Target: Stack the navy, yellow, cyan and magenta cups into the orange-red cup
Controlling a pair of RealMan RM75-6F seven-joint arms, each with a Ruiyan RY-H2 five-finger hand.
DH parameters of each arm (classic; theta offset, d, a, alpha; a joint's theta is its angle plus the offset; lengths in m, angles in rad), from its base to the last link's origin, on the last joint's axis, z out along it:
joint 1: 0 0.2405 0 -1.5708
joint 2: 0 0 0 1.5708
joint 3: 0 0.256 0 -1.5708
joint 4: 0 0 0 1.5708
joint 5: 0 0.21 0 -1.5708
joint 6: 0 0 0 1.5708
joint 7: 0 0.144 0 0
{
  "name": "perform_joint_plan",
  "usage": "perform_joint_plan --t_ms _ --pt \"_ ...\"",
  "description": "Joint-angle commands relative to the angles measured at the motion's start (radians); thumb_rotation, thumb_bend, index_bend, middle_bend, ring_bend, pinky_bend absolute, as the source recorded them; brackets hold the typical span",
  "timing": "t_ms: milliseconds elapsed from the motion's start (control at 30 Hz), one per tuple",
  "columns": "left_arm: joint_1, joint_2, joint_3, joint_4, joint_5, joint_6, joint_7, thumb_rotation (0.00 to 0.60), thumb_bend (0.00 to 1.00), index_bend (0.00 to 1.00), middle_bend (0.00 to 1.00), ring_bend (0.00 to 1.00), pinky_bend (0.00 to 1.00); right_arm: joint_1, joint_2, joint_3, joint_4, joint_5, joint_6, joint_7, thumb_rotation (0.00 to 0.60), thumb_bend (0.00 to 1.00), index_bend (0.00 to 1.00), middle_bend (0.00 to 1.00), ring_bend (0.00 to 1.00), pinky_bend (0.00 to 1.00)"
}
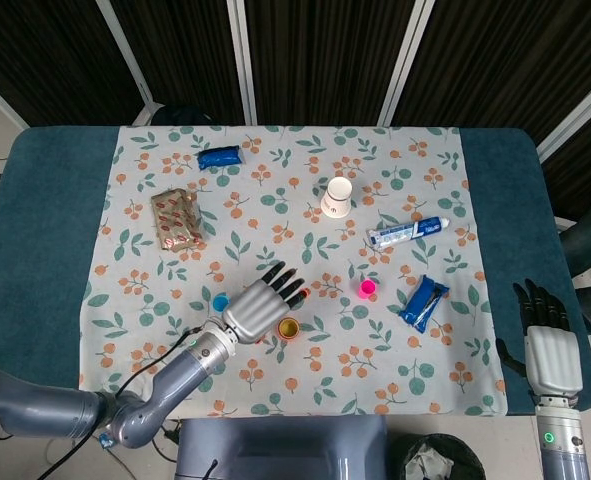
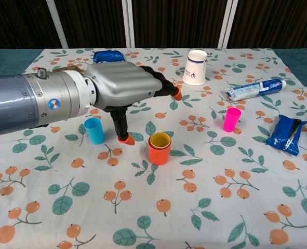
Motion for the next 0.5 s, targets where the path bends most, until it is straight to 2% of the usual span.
perform_joint_plan --t_ms 33,367,500 --pt "0.003 0.021 -0.013 -0.026 0.008 0.026 -0.018 0.600 0.07 0.12 0.07 0.00 0.00 0.000 0.001 0.000 -0.001 0.000 0.000 0.002 0.600 0.39 0.00 0.00 0.00 0.10" --pt "0.048 0.164 -0.009 -0.093 0.054 0.075 -0.088 0.600 0.07 0.11 0.07 0.00 0.00 -0.001 0.003 -0.004 -0.006 -0.004 -0.002 -0.002 0.600 0.39 0.00 0.00 0.00 0.10" --pt "0.090 0.235 0.004 -0.108 0.113 0.101 -0.158 0.600 0.07 0.13 0.07 0.00 0.00 -0.001 0.000 -0.005 -0.007 -0.004 -0.004 -0.009 0.600 0.39 0.00 0.00 0.00 0.10"
